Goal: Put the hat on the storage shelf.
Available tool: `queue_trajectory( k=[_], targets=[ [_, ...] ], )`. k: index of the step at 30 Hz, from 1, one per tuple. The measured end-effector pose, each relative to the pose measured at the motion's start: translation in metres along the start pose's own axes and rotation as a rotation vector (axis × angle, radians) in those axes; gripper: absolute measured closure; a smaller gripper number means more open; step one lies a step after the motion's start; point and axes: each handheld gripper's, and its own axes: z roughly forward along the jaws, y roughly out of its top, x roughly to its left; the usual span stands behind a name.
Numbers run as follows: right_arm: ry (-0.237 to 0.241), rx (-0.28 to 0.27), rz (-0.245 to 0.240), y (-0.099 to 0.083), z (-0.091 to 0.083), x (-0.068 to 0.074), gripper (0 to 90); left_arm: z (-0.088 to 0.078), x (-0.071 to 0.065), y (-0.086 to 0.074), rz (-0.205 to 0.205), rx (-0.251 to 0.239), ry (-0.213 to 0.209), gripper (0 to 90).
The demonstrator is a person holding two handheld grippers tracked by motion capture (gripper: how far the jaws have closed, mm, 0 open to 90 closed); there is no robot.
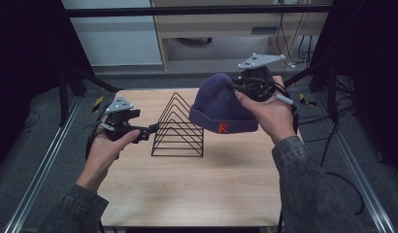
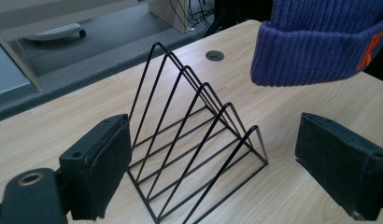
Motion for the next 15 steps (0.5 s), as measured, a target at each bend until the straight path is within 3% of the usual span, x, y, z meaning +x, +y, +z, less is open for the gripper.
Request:
queue_trajectory(
  k=[9,15],
  targets=[
    [0.005,-0.025,0.005,0.026,0.01,0.008,79.4,-0.002,-0.002,0.015,0.016,-0.02,-0.009,10.3],
    [0.023,-0.042,-0.003,0.042,0.018,0.018,79.3,0.0,-0.005,0.02,0.057,-0.028,-0.025,10.3]
  ],
)
